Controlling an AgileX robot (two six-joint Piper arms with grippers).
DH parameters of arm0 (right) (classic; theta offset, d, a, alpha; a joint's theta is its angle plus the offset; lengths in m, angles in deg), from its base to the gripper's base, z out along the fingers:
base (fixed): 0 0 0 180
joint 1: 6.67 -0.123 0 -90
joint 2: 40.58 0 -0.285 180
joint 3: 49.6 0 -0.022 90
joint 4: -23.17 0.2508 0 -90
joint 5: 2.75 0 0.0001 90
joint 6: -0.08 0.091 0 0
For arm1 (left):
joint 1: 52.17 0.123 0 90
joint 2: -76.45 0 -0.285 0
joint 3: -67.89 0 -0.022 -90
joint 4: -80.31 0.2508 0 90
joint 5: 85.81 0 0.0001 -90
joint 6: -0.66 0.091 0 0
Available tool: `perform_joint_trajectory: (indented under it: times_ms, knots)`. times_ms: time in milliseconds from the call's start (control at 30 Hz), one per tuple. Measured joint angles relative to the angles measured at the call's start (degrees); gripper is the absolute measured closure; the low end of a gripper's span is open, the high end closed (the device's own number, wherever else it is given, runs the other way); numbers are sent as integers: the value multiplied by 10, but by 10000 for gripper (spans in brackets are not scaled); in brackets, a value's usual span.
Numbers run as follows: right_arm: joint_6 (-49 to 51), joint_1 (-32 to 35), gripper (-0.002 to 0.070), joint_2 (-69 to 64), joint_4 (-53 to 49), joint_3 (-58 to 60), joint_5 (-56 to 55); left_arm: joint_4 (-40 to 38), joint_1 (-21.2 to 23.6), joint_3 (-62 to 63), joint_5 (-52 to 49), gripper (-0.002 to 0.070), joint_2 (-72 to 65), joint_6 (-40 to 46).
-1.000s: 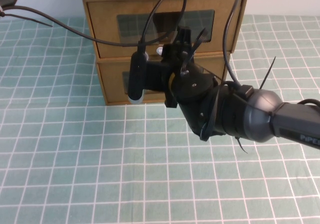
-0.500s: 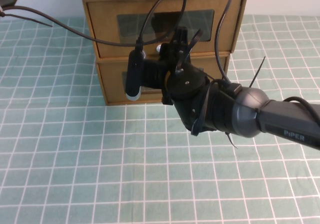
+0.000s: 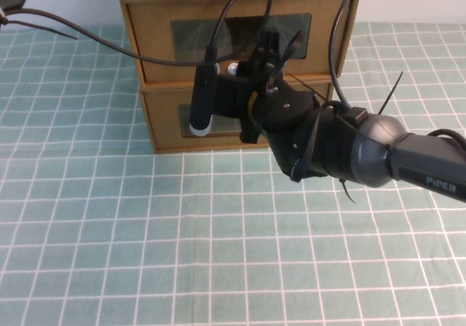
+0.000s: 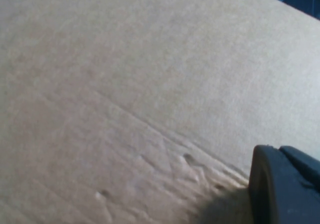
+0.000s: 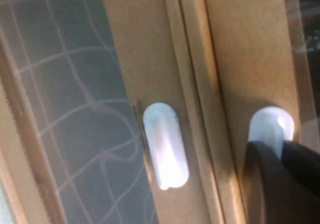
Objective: Open the shoe box
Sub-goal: 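Pull the top drawer of the cardboard box fully open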
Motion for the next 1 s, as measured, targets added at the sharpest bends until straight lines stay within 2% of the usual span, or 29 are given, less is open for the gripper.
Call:
perform_joint_trajectory:
  times_ms: [233,533,833,1000]
  knots:
    - [-30,0,666,12,24,10,-1,-7,0,6,-5,680,-15,-31]
    - [-42,-36,680,69,50,104,34,-57,0,13,-19,681,-44,-80]
    - [-38,-94,688,77,75,181,52,-2,-1,32,-19,683,-44,-169]
    - [34,-93,689,83,21,180,112,23,-5,45,-23,684,-43,-186]
